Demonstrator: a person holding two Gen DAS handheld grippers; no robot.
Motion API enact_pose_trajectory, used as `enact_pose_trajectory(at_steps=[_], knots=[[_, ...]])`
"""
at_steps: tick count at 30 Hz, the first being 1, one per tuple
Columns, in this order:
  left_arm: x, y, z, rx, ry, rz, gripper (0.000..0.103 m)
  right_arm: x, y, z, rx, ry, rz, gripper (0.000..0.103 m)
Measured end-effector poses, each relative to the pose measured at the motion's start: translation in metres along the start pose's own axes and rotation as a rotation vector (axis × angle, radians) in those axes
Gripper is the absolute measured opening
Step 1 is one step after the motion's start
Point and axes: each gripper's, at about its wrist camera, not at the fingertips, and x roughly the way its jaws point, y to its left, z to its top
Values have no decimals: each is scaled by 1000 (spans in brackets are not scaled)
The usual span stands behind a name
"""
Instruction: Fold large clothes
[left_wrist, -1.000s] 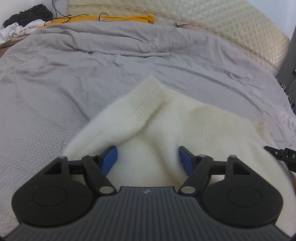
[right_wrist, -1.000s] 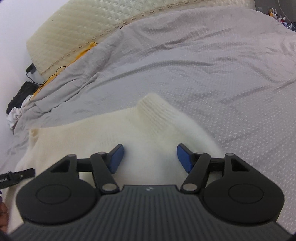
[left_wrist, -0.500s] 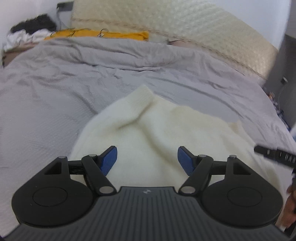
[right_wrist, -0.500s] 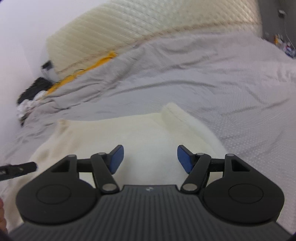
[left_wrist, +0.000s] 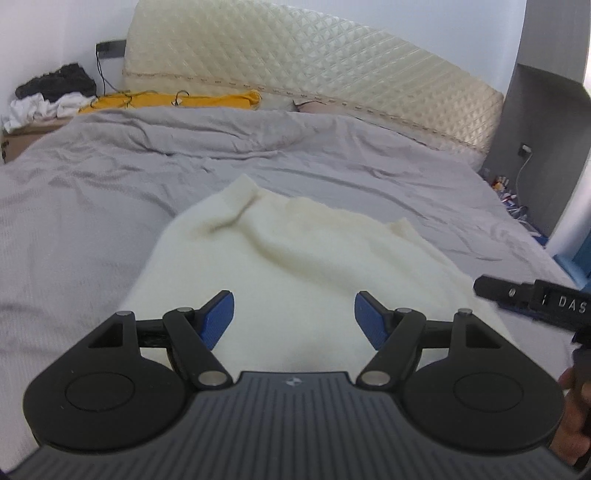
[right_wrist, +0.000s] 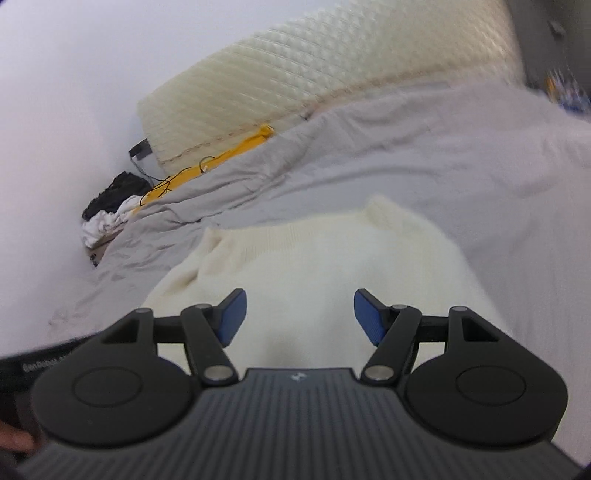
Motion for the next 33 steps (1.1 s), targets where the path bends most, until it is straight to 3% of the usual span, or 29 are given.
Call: enact_pose_trajectory(at_steps=[4,6,9,11,12,13,18,23,28,30,33], knots=[[-6,-4,-13,2,27,-7,77,-8,-19,-20,171,65,71,70],[-1,-7,-15,16,47,11,77,-4,-26,-29,248,111,94,76],[7,-7,-16,4,72,-3,77,8,-33,-35,320,169,92,81],[12,-7,-17,-1,85,-9,77,15,-37,-40,379,193,111,90],[15,-6,-17,-12,94,-16,77,16,-40,-44,410,201,129,103],[17,-4,-16,-27,102,-26,77,18,-43,-47,443,211,148,103],[20,5,-14,-121,120,-95,80,23,-51,-61,597,273,174,103],[21,6,-13,-131,122,-106,81,38,-57,-71,689,331,166,103],[23,6,-14,-170,132,-169,81,48,-76,-73,801,260,154,103],[22,6,-13,-183,127,-209,81,46,-80,-69,802,220,128,97],[25,7,-14,-227,142,-292,82,44,-80,-69,815,200,111,72]])
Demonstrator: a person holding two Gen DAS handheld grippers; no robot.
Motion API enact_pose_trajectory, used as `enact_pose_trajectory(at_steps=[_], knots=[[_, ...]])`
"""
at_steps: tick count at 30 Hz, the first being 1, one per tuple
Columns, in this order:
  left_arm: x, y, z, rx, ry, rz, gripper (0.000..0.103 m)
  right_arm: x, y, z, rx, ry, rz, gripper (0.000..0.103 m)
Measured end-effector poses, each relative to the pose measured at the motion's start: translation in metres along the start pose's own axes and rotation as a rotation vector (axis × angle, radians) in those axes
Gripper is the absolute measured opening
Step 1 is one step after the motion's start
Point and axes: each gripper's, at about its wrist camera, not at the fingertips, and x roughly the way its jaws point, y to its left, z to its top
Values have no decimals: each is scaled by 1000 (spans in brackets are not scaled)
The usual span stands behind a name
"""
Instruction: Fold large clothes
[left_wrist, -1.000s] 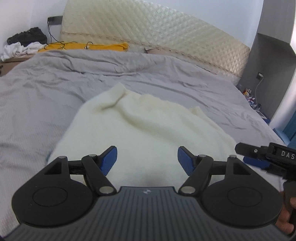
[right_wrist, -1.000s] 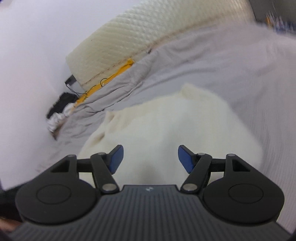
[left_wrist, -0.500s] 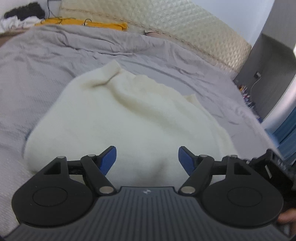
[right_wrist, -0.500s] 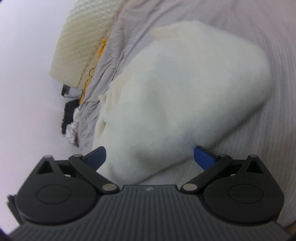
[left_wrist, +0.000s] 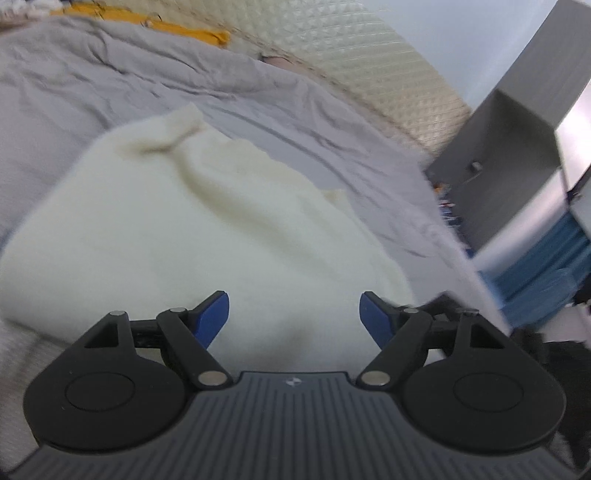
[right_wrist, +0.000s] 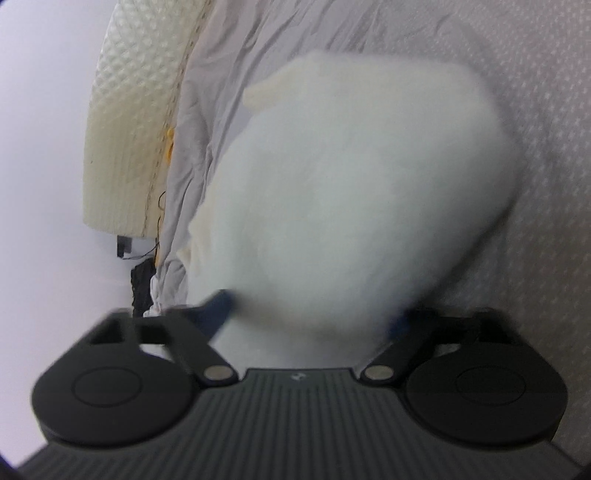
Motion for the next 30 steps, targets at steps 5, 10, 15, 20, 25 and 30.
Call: enact_pose_trajectory(at_steps=[5,10,15,20,25,30], knots=[[11,9,-4,-129,84,-128,82,-9,7,1,-16,-33,74,39],[35,31,-14,-365,188,-235,85,-13,16,6,-47,-52,168,32],[56,56,-27,-558,259,-210,86,-14,13,11,-43,-57,190,31],[53,64,-28,-616,184,-138,86,-9,15,13,-31,-58,183,31],[42,79,-28,-727,63,-55,84,-10,13,12,-25,-60,166,31],[32,92,-21,-730,-83,100,82,-11,12,11,-28,-68,148,31]])
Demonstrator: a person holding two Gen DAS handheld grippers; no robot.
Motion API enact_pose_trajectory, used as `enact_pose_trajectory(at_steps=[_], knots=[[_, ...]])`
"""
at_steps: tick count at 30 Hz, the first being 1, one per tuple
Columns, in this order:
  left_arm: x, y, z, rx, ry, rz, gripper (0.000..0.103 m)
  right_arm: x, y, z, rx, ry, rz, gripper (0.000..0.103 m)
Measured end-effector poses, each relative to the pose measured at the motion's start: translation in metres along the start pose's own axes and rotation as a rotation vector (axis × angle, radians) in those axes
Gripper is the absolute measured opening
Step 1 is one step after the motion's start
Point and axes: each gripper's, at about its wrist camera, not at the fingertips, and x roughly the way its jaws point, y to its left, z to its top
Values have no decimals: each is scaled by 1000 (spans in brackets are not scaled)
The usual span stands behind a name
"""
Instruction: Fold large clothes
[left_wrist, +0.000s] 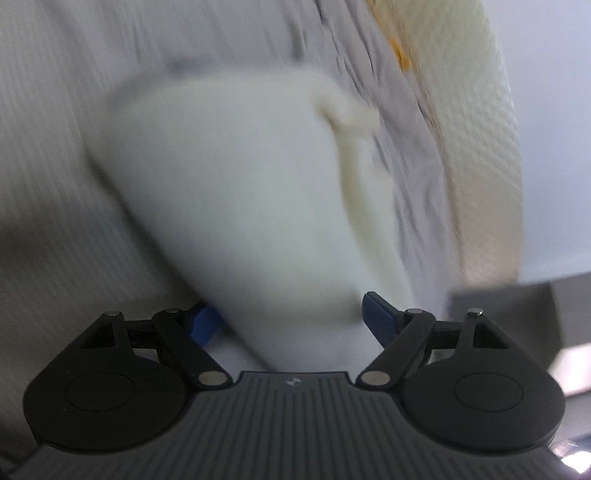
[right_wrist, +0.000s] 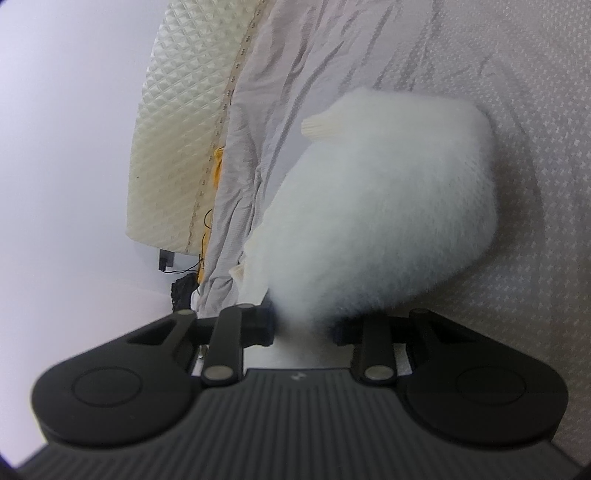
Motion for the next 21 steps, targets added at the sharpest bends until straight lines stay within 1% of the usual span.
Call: enact_pose_trajectory(at_steps=[1,2,4,5,7,9,13,15,18,21], knots=[[1,1,2,-8,-30,28,76,1,0,0,-3,-3,-7,31],[4,4,4,-31,-40,29,73,2,0,0,-5,-5,-17,31],[10,3,8,-42,-44,38,58,3,-2,1,-9,-5,-27,31],[12,0,7,-23,-55,48,55,4,-1,1,-18,-5,-30,31],[9,-8,9,25,-80,51,44,4,1,1,-45,-7,-32,31],[4,-21,6,76,-119,32,39,3,6,1,-80,-13,-27,31],[-7,-43,11,161,-172,-16,35,-4,21,2,-137,-34,13,29],[-21,-56,12,187,-185,-45,35,-11,30,2,-145,-42,36,28],[-44,-71,12,233,-181,-85,35,-27,43,1,-156,-48,51,28],[-69,-83,8,265,-153,-124,35,-48,52,-3,-155,-49,52,28]])
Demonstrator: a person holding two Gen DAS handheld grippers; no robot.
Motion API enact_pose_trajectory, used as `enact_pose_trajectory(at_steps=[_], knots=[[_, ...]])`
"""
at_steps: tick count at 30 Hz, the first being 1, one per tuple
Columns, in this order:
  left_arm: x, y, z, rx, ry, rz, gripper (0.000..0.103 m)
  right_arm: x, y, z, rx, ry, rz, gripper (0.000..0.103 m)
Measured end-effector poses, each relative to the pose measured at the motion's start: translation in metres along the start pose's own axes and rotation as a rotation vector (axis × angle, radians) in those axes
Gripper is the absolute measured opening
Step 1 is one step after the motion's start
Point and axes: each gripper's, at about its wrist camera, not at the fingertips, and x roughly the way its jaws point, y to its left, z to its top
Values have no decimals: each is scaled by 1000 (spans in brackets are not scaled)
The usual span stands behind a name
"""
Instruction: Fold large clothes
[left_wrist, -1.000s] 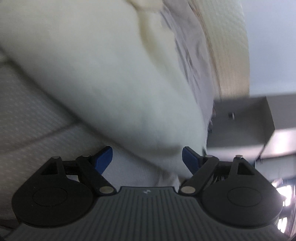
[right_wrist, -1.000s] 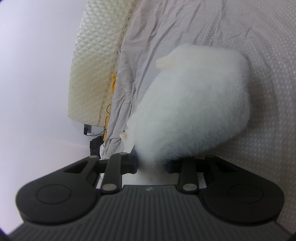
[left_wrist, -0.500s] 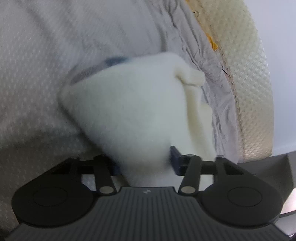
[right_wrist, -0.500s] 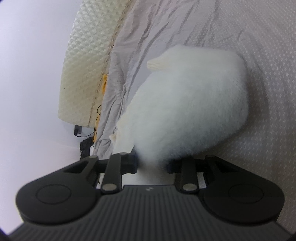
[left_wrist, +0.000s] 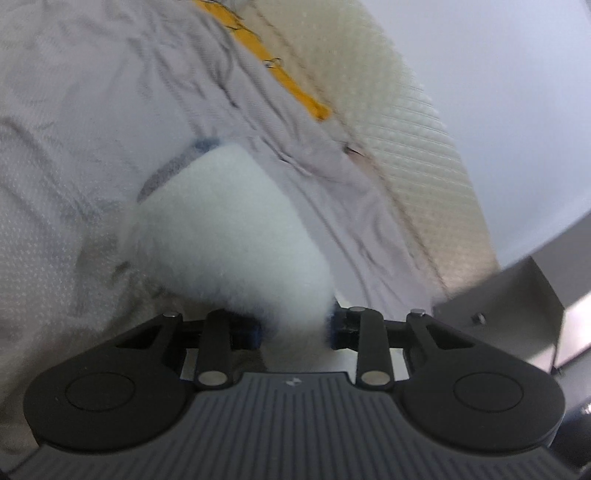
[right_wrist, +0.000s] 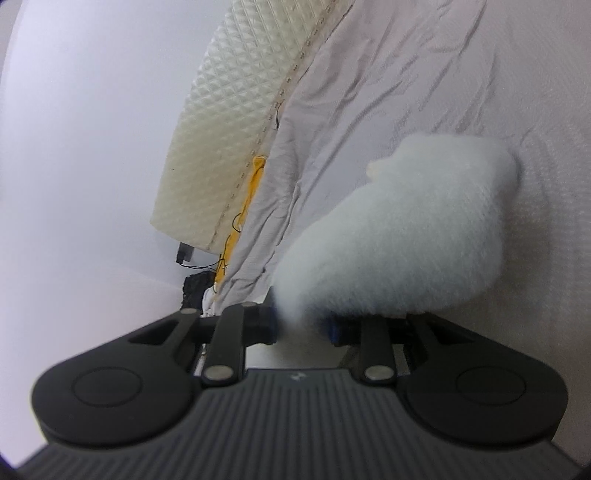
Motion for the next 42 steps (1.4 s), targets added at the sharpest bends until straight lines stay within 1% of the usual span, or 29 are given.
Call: enact_pose_trajectory(at_steps=[3,4,6,7,11,14,15,17,18,19,22,26,31,33,34,36,38,40,42], knots=[[-38,-6,-6,37,22,-11,36,-23,7,-5,12,17,3,29],[-60,2,-12,43,34,-18,36,-29,9,-7,12,20,-3,29],[-73,2,-16,48,58,-23,37,-40,11,-11,15,24,-16,30],[-85,8,-19,42,67,-28,38,-44,10,-13,21,28,-20,31],[-99,18,-26,14,91,-35,41,-51,4,-19,8,43,-40,32],[-94,23,-23,19,97,-38,44,-49,-2,-20,26,54,-24,36],[-89,24,-18,17,98,-42,46,-50,-2,-19,28,57,-18,39],[-82,24,-13,11,100,-54,50,-48,0,-16,29,62,5,50],[-78,24,-9,8,99,-59,53,-46,1,-14,26,69,24,59],[-77,23,-7,5,97,-62,56,-43,3,-12,22,76,41,64],[-65,18,3,-17,82,-75,62,-32,8,-3,11,75,54,64],[-39,9,21,-28,62,-74,62,-7,12,15,10,71,53,64],[8,-6,46,27,51,-19,62,35,10,39,11,69,26,64],[29,-9,55,66,36,25,63,55,8,47,3,67,9,63],[39,-9,60,90,30,51,63,65,6,50,2,69,1,61],[64,-6,68,126,38,98,63,85,-1,58,0,81,-18,60],[86,0,73,146,57,115,63,101,-8,63,-19,90,-38,60],[106,10,74,163,78,112,63,115,-12,67,-64,94,-62,59],[123,18,72,172,81,122,63,125,-17,69,-110,91,-76,58]])
